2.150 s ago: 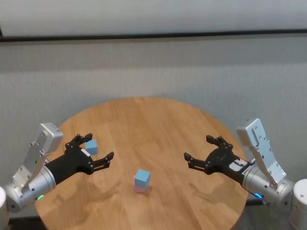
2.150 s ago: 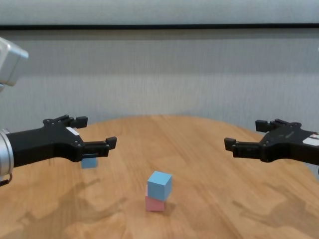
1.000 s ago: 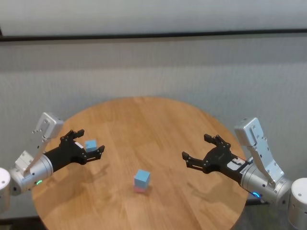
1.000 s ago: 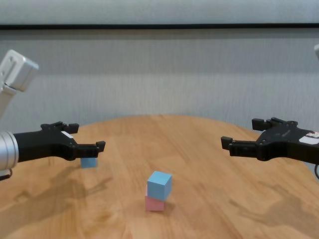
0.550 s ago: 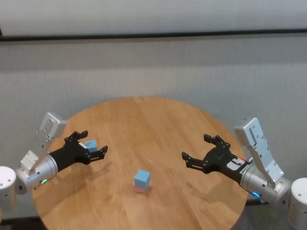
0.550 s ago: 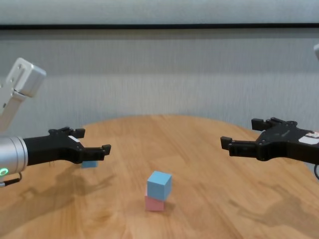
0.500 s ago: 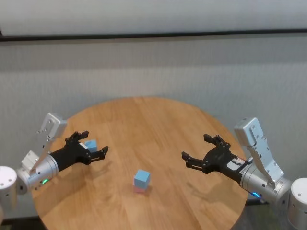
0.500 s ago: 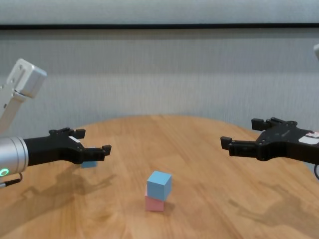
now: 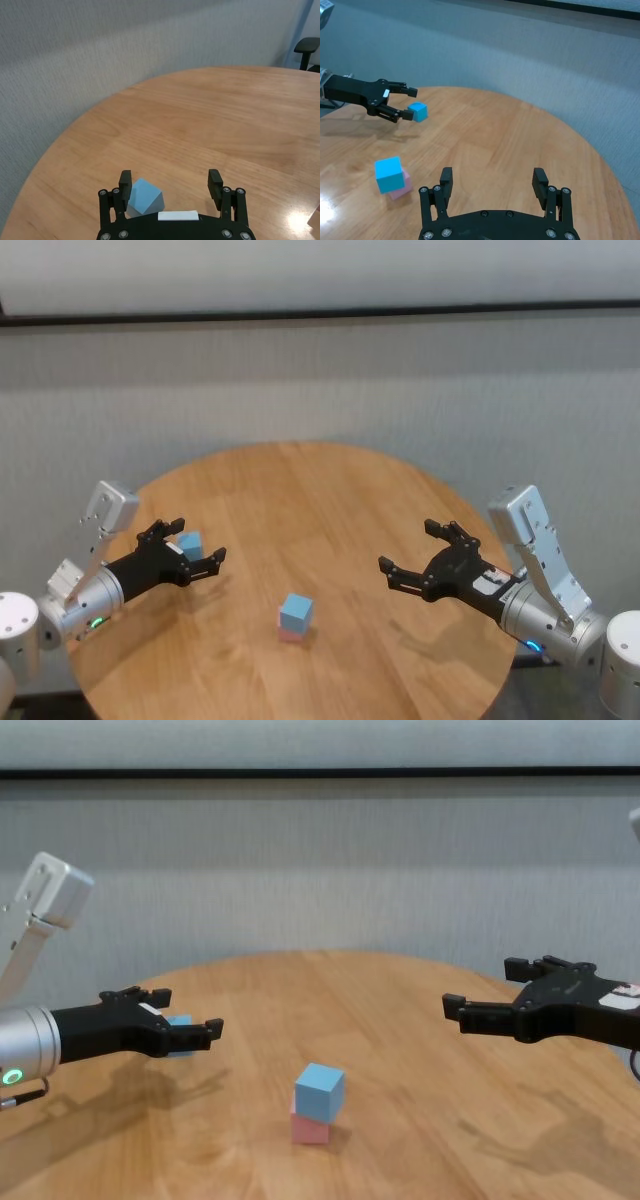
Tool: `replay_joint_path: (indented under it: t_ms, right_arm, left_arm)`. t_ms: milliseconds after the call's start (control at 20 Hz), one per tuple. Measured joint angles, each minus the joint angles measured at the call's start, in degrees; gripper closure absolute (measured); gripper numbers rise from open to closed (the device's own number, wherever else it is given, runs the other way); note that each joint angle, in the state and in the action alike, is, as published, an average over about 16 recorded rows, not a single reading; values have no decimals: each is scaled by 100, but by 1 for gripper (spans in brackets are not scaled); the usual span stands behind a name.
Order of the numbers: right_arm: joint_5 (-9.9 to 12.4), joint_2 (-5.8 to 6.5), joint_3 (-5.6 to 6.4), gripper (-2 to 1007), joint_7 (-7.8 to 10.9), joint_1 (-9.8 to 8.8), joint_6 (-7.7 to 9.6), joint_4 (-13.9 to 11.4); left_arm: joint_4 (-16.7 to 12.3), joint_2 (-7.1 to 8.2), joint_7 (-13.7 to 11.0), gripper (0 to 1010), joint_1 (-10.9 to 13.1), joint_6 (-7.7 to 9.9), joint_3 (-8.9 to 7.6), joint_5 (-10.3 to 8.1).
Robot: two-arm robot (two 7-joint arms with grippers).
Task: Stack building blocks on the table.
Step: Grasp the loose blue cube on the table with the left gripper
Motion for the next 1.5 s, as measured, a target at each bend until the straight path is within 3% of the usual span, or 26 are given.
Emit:
replay_joint_path:
  t_ms: [350, 1000, 1300, 1500]
  right_arm:
    - [0, 0, 0, 4, 0, 1, -1, 1]
    - [0, -1, 0, 4, 0, 1, -1, 2]
    - [0, -1, 0, 4, 0, 1, -1, 2]
    - [0, -1, 0, 4, 0, 2, -1, 2]
  left_arm:
    - [212, -38, 18, 11, -74, -119, -93, 55]
    - [240, -48, 137, 11, -87, -46, -214, 213]
    - [583, -129, 109, 11, -243, -162, -252, 291]
    - [1061, -213, 74, 11, -469, -376, -277, 333]
